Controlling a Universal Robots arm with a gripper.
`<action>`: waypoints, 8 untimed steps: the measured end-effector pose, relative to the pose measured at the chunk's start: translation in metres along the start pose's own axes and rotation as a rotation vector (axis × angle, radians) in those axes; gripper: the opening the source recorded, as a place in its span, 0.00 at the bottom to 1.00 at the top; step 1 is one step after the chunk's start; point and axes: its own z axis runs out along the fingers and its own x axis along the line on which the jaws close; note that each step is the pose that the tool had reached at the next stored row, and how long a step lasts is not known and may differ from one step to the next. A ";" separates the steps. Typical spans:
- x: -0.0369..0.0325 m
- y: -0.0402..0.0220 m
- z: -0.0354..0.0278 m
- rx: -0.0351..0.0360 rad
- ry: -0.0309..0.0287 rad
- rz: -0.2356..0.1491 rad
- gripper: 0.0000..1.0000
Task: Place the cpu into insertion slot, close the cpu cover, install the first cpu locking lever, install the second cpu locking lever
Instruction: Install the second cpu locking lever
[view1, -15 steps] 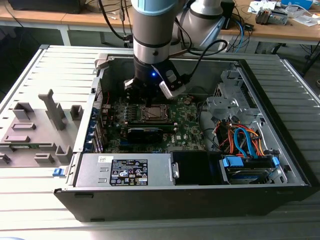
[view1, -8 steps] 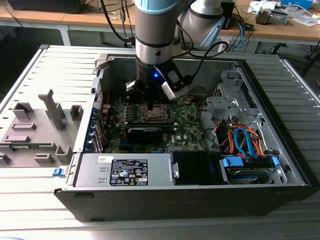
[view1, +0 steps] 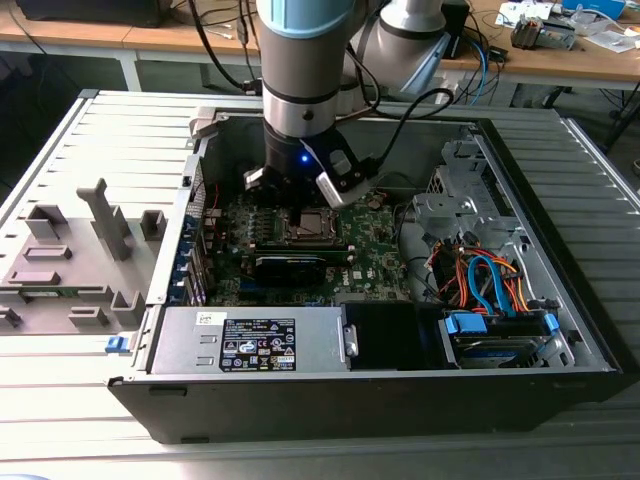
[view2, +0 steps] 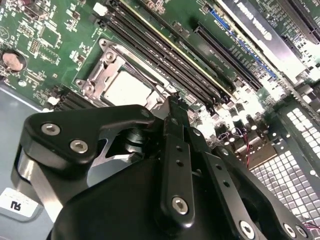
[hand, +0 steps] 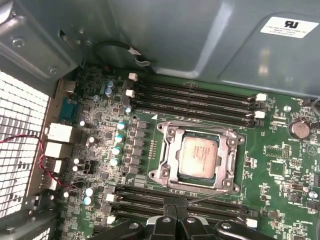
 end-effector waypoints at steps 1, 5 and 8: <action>0.0009 -0.0008 0.0006 -0.0012 -0.0002 0.000 0.11; 0.0021 -0.0037 0.0045 -0.0024 -0.0004 0.000 0.11; 0.0033 -0.0046 0.0078 -0.0024 -0.0004 0.000 0.11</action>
